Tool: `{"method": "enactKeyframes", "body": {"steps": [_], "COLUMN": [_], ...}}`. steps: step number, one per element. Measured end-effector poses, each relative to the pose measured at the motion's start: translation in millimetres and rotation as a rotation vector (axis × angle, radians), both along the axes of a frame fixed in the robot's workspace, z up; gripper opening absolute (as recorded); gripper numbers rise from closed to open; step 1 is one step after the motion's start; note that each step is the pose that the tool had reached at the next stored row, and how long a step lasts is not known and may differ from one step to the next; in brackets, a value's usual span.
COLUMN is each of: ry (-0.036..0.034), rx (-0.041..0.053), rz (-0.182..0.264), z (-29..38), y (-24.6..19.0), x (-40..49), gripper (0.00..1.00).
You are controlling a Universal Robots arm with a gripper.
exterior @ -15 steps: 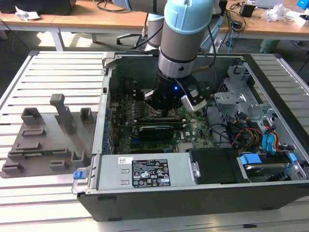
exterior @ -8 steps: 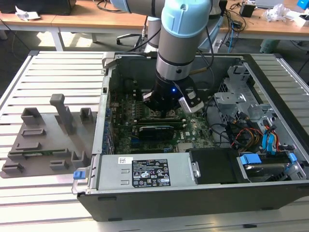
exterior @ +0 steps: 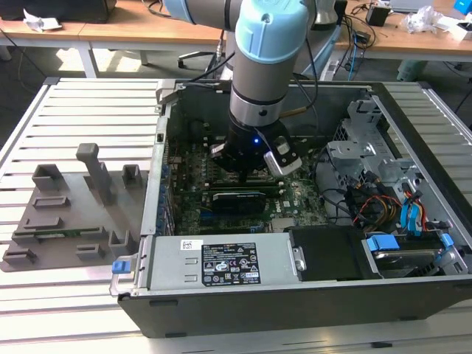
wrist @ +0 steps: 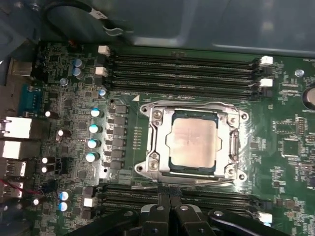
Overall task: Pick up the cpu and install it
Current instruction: 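Install the second cpu locking lever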
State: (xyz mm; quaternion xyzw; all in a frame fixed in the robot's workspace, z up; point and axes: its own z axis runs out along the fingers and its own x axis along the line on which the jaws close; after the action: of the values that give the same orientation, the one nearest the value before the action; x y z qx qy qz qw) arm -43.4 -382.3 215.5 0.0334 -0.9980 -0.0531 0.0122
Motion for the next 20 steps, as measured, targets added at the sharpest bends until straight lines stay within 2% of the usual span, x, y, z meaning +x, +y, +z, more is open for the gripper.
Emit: {"method": "enactKeyframes", "body": {"steps": [6,11,15,18,20], "ry": [0.0,0.0,-0.0001,0.0,-0.0001], "rx": [0.0,0.0002,0.0036,0.0057,0.0133], "rz": [0.0,0.0,0.0,0.002,0.006], "z": [-5.5,-9.3,-11.3,-11.5,-11.1], "y": [4.2,4.6,4.7,4.7,4.6], "x": [-10.6,-16.4,-26.2,-27.9,-27.9], "gripper": [0.11,0.11,0.11,0.11,0.11]}}
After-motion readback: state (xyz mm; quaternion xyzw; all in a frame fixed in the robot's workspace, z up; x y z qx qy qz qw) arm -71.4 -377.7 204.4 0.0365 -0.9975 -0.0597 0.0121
